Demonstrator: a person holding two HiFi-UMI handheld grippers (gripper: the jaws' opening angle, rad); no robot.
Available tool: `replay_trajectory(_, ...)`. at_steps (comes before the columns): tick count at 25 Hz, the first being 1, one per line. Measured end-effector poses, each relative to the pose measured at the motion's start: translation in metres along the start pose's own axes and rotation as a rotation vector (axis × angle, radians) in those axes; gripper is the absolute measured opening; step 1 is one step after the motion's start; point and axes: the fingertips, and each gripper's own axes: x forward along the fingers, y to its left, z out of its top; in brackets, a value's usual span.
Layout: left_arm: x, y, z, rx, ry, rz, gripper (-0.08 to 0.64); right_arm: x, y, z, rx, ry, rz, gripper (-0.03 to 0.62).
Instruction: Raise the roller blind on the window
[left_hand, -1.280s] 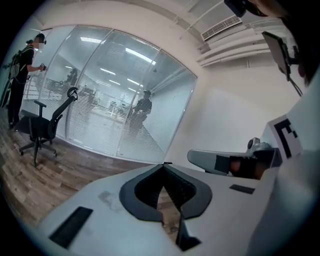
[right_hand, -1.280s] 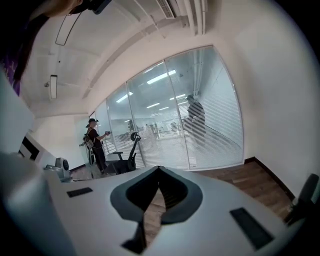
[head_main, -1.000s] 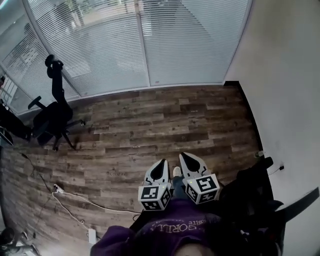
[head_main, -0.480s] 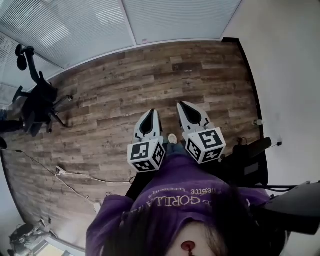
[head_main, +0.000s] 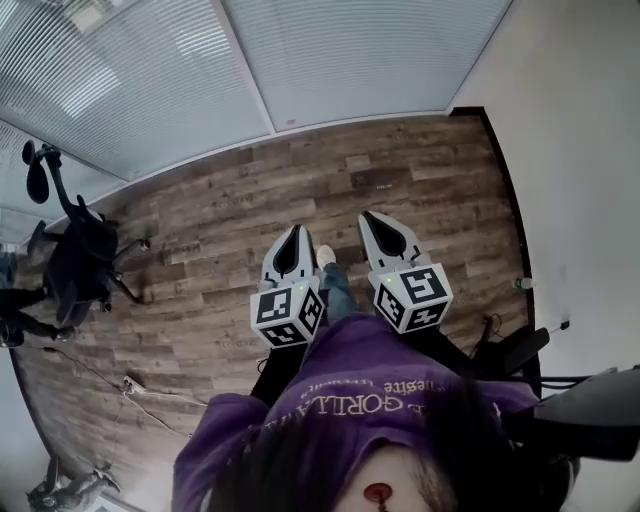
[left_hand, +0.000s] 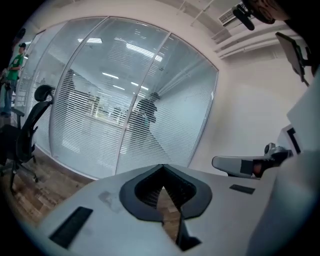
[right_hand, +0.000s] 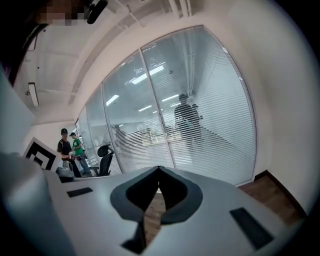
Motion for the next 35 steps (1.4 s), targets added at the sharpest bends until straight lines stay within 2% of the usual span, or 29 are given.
replay_trajectory(5,0.082,0.043,0.072,0.043,-0.054,-0.025,0.001,0.086,-0.02,0.065,-0.048,-0.068,-0.015,-0.003)
replay_trajectory(12,0.172,0.109,0.146,0.06,-0.102,0.002,0.0,0.178,-0.028,0.094,-0.039,-0.027,-0.017,-0.003)
replay_trajectory(19,0.229,0.159,0.209,0.039,-0.204,0.1,0.002,0.246,-0.028,0.117,-0.086,0.032,0.06,-0.003)
replay_trajectory(23,0.256,0.176,0.269,0.06,-0.275,0.156,0.001,0.282,-0.03,0.159,-0.128,0.037,0.117,-0.003)
replay_trajectory(26,0.291,0.186,0.306,0.09,-0.316,0.181,0.002,0.318,-0.052,0.182,-0.124,0.029,0.129,-0.003)
replay_trajectory(29,0.343,0.194,0.327,0.174,-0.355,0.184,0.002,0.359,-0.086,0.181,-0.105,0.027,0.14,-0.003)
replay_trajectory(31,0.379,0.199,0.359,0.211,-0.401,0.187,0.007,0.384,-0.108,0.193,-0.106,0.031,0.152,-0.003)
replay_trajectory(34,0.426,0.218,0.413,0.168,-0.471,0.224,0.1,0.417,-0.142,0.227,-0.116,0.016,0.153,-0.003)
replay_trajectory(35,0.441,0.226,0.425,0.142,-0.483,0.244,0.11,0.426,-0.155,0.236,-0.116,0.006,0.148,-0.003)
